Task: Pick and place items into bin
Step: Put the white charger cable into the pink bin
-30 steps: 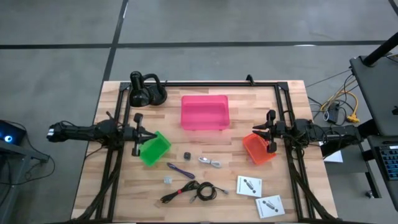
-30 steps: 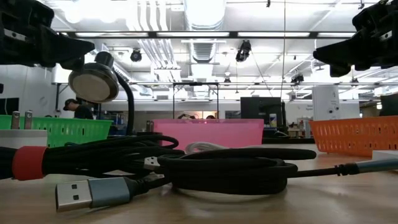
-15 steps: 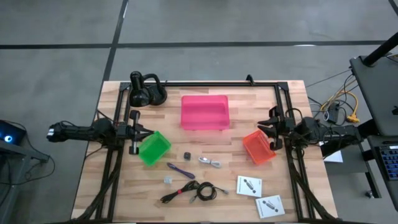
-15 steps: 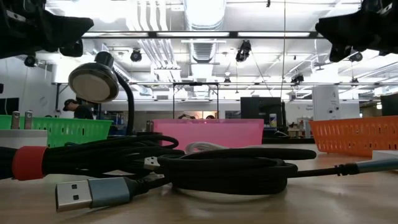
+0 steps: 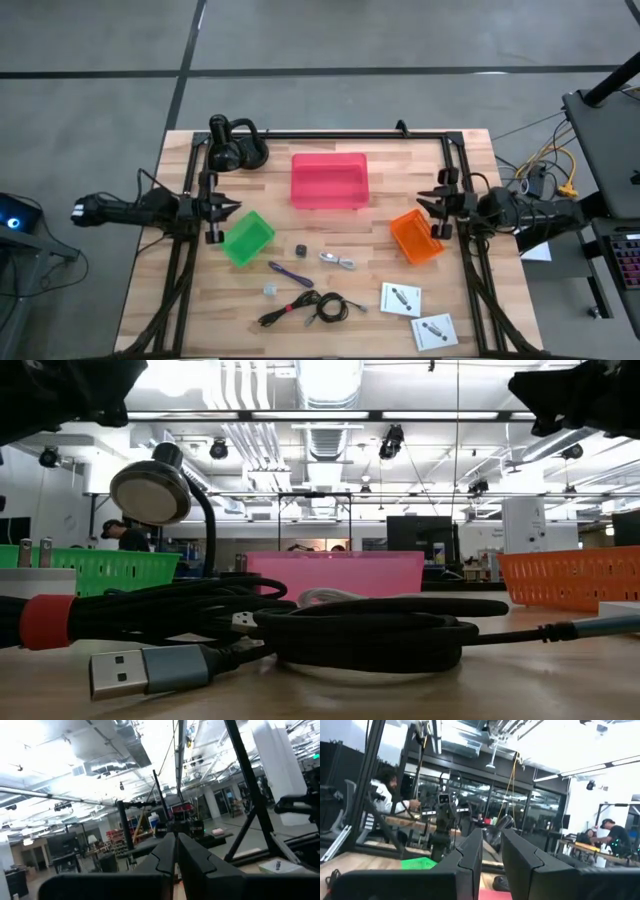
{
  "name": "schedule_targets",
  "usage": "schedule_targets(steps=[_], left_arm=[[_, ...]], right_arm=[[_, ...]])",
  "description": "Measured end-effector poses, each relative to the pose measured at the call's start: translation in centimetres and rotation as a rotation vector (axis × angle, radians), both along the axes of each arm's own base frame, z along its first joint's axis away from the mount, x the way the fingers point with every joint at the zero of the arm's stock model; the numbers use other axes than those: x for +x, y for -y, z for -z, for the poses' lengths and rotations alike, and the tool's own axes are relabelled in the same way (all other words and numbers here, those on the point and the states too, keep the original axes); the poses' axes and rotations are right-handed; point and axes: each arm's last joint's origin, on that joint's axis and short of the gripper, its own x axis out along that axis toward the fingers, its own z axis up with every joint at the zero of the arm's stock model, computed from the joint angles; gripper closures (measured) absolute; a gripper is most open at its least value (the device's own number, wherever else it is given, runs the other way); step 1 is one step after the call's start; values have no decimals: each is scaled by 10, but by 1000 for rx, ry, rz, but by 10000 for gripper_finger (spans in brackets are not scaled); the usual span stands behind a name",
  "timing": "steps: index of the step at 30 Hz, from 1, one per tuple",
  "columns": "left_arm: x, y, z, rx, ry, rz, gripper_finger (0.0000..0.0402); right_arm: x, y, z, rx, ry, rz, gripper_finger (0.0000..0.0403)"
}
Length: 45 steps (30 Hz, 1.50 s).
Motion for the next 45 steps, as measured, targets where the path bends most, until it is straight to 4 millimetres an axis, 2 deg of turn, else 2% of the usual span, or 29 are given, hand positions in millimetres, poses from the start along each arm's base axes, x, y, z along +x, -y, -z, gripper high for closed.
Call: schedule_targets(steps=[5,9,14,22,30,38,45], left_arm=[[9,0,8,1,-97,-17,348],[15,1,12,5,-133,-18,305],[16,1,6,-1,-70,-17,270],[15,1,4,-3,-52,-17,265],[15,1,5,-2,-59,-17,265],[17,1,7,0,-79,-18,265],[17,1,7,0,-79,-18,265]], right_arm=[[6,2,-6,15,-9,80,328],[15,2,-12,21,-63,75,285],[30,1,-26,77,-118,54,230],[62,-4,-56,156,-226,-55,207],[94,-9,-74,201,-510,-64,208],[121,-13,-73,313,-627,-61,209],[150,-29,-62,331,-737,-94,209]])
